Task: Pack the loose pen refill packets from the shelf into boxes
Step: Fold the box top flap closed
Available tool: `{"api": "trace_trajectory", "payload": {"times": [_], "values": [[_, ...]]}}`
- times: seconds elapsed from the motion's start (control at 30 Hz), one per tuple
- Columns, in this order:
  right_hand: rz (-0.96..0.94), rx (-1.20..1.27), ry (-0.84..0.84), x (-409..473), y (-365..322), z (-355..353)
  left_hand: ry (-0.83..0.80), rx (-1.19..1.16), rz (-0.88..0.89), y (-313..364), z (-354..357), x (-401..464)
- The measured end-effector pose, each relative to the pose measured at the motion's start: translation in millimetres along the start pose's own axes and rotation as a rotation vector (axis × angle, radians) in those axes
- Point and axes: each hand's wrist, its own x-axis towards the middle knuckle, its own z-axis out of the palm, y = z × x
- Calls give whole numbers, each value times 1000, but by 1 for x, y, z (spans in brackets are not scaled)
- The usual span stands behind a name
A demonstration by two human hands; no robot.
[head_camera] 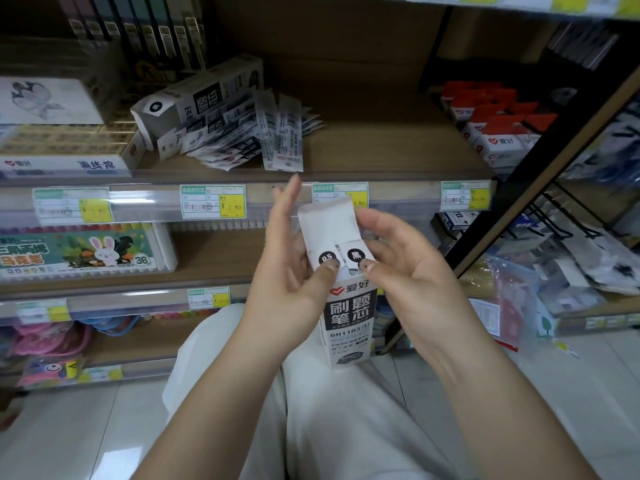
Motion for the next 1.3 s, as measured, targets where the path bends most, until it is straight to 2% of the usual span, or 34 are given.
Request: {"api": "trace_trajectory", "payload": {"times": [0.17, 0.3, 0.47, 0.77, 0.9, 1.3], "values": [[-22, 21, -4, 7, 6, -4, 131, 11, 29, -7, 2, -1], [-60, 11, -33, 9, 8, -5, 188, 168, 88, -8, 2, -2], [-122, -111, -9, 11, 8, -10, 175, 261, 141, -8, 2, -4], [-248, -150, -9, 12, 18, -12, 159, 202, 129, -13, 5, -9], [-271, -158, -23, 12, 21, -14, 215, 224, 152, -13, 9, -6], [-185, -66, -72, 5, 20, -18, 247, 286, 196, -15, 10, -10]]}}
